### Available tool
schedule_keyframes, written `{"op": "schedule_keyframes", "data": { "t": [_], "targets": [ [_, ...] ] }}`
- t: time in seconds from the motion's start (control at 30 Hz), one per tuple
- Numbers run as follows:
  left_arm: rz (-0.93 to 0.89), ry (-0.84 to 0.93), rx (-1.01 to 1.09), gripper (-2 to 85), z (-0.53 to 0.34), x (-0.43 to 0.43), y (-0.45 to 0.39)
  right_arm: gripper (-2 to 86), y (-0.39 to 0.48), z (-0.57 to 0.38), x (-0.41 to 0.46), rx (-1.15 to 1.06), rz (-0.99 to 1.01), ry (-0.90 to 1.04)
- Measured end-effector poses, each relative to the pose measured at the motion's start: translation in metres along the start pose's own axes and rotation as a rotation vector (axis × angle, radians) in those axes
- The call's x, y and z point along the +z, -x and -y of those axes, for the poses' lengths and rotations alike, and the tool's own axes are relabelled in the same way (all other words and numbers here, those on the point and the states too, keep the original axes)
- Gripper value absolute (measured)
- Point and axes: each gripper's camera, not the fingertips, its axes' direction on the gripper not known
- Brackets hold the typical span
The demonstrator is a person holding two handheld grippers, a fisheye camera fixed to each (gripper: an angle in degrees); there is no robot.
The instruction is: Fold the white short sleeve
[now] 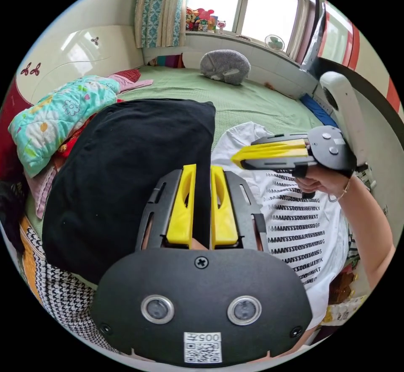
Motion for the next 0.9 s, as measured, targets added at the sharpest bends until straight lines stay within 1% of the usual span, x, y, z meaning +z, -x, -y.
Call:
{"op": "schedule_keyframes", "data": {
  "t": [0.03, 0.1, 0.2, 0.27, 0.37, 0.43, 0.47, 0.5, 0.63, 0.77, 0.83, 0.9],
  "targets": [
    [-0.018, -0.010, -0.012, 7.1, -0.001, -0.003, 0.005, 5.8, 0.010, -0.001, 0.005, -0.074, -0.008, 0.042],
    [-0.034, -0.014, -0.014, 7.3, -0.001, -0.006, 0.010, 7.0, 0.023, -0.004, 0.012, -0.137, -0.027, 0.071],
    [-0.034, -0.019, -0.027, 7.5, -0.001, -0.008, 0.013, 7.2, 0.037, -0.005, 0.021, -0.187, -0.104, 0.092],
    [-0.024, -0.016, -0.026, 7.5, 0.000, -0.009, 0.013, 6.7, 0.041, -0.005, 0.027, -0.203, -0.157, 0.099],
    [-0.018, -0.012, -0.020, 7.5, 0.001, -0.009, 0.014, 2.5, 0.040, -0.004, 0.037, -0.192, -0.256, 0.098],
    [-0.041, -0.009, -0.014, 8.0, 0.002, -0.009, 0.017, -0.8, 0.028, -0.007, 0.030, -0.129, -0.255, 0.038],
    [-0.050, -0.008, -0.009, 8.2, 0.002, -0.009, 0.017, -1.0, 0.023, -0.008, 0.026, -0.100, -0.238, 0.018],
    [-0.067, -0.008, 0.003, 8.8, 0.002, -0.009, 0.017, -1.4, 0.010, -0.011, 0.017, -0.037, -0.185, -0.018],
    [-0.115, -0.002, 0.068, 11.0, 0.005, -0.008, 0.008, -1.6, -0.042, -0.028, -0.018, 0.239, -0.050, -0.135],
    [-0.165, -0.010, 0.130, 13.4, 0.007, -0.002, -0.006, -1.6, -0.077, -0.042, -0.048, 0.391, -0.043, -0.206],
    [-0.229, -0.006, 0.207, 16.1, 0.007, 0.004, -0.020, -1.6, -0.098, -0.047, -0.062, 0.478, 0.030, -0.232],
    [-0.219, 0.013, 0.246, 17.5, 0.007, 0.009, -0.029, -1.6, -0.111, -0.050, -0.071, 0.537, 0.063, -0.265]
  ]
}}
